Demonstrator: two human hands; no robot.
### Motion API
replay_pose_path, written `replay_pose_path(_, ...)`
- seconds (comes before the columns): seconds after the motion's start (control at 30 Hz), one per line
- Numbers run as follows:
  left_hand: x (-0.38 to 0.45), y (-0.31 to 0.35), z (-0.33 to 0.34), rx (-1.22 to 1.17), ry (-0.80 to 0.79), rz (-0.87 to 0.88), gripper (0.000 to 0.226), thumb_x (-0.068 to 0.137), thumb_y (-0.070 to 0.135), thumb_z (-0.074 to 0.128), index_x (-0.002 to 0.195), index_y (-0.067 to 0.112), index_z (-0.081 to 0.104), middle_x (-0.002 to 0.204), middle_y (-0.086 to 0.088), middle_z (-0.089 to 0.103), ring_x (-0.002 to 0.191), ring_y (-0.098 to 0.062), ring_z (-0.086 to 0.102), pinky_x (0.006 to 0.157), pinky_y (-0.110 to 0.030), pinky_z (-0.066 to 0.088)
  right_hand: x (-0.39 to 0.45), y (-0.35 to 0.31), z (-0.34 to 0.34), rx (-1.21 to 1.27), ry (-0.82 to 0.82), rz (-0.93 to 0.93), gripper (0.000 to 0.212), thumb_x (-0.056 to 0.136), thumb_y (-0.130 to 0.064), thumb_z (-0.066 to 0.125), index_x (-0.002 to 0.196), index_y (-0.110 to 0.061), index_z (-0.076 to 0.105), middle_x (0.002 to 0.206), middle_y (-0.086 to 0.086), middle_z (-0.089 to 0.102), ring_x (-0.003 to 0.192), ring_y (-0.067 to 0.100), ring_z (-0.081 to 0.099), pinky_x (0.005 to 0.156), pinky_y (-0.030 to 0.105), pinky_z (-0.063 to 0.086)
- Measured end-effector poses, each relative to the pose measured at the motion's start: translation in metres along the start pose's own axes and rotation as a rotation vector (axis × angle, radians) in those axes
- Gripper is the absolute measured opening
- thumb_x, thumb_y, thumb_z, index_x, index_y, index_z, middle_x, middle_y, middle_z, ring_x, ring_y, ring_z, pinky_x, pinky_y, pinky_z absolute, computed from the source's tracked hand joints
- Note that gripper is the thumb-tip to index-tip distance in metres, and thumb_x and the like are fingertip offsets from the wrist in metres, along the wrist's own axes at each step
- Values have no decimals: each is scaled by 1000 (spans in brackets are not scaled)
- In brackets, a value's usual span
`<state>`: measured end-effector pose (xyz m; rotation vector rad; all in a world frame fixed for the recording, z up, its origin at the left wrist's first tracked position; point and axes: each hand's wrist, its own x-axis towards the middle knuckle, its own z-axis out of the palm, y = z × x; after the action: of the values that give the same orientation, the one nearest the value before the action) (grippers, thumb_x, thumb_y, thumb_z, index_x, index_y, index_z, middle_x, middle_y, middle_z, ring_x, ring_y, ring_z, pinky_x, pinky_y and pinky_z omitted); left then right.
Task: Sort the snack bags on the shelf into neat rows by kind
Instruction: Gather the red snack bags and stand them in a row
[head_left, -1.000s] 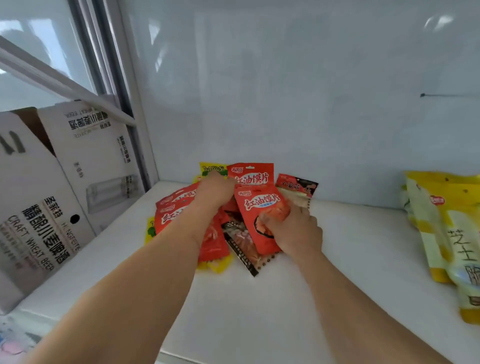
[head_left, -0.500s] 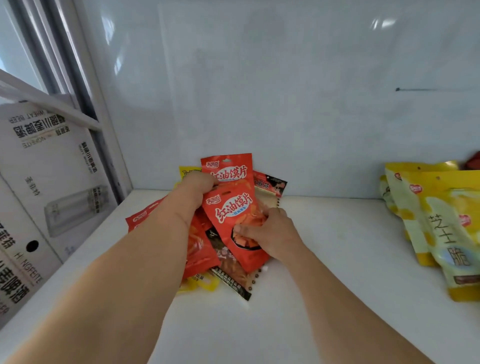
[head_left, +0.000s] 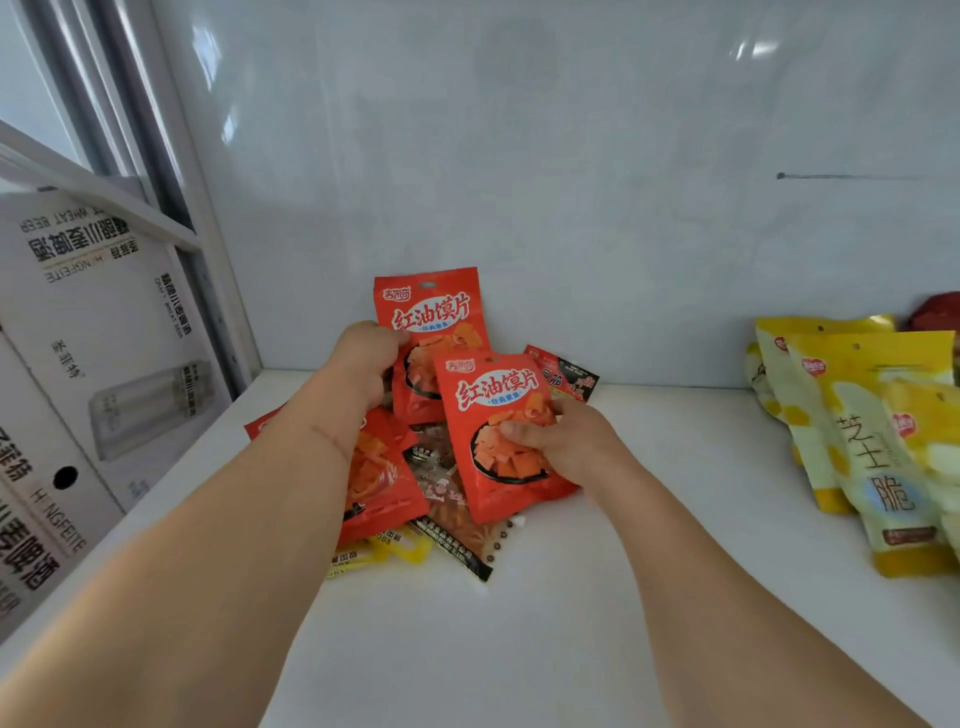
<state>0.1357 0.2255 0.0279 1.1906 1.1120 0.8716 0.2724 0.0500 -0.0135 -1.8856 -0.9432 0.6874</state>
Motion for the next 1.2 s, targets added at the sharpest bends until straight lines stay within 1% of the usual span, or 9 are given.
replay_pose_path(0.13,3,-1,2,-9,42,70,13,98,11,58,86,17,59,92,-8,66,62,-19,59,55,-28,48,4,9,-13,257,-64,62,39,74,-29,85,110,-23,69,103,-1,76,94,20,73,94,41,55)
replay_pose_path(0.23,2,1,6,-39,72,100,7,96,10,59,97,15,64,100,-8,70,76,-21,65,76,-36,56,1,17,-29,381,-108,92,39,76,-19,84,112,-19,69,101,2,77,94,22,74,92,42,56)
replay_pose_path(0.4,-6,5,23,-116,152,184,12,96,10,58,104,15,65,96,-5,70,75,-16,64,65,-27,53,0,29,-67,444,12,53,32,82,-16,77,114,-16,69,104,2,76,94,19,73,89,35,55)
replay_pose_path(0.53,-16,5,42,-155,143,217,15,97,12,58,109,15,67,99,-3,72,87,-20,68,72,-28,55,-1,38,-100,290,268,9,31,83,-23,79,110,-17,66,106,-3,72,89,14,69,76,24,54)
replay_pose_path(0.63,-24,1,60,-145,110,212,12,98,12,57,105,17,65,92,-1,71,87,-20,69,74,-31,57,0,48,-119,93,391,-27,34,85,-30,76,115,-18,63,104,-5,67,87,13,60,60,19,41)
replay_pose_path(0.8,-35,-9,87,-78,65,206,11,99,17,57,107,17,66,99,-4,73,91,-22,70,83,-38,58,23,71,-127,-23,473,9,44,82,-38,78,116,-16,62,106,-2,66,95,19,62,75,27,41)
replay_pose_path(0.93,-42,-16,102,-28,43,209,10,99,21,58,105,18,66,99,-2,74,92,-23,70,84,-41,59,47,89,-123,-74,503,24,49,76,-44,80,112,-17,61,107,1,69,101,26,66,84,37,52)
replay_pose_path(1.07,-49,-21,113,22,39,208,12,99,24,58,107,19,66,100,-1,73,92,-22,70,82,-41,59,60,93,-118,-93,528,-6,49,77,-46,78,113,-19,61,108,2,70,99,26,67,85,42,54)
replay_pose_path(1.2,-54,-29,119,98,42,205,10,99,22,58,103,18,66,98,-6,74,92,-28,71,85,-48,60,72,93,-118,-142,551,14,48,77,-42,79,110,-15,57,109,5,68,100,29,65,75,35,49)
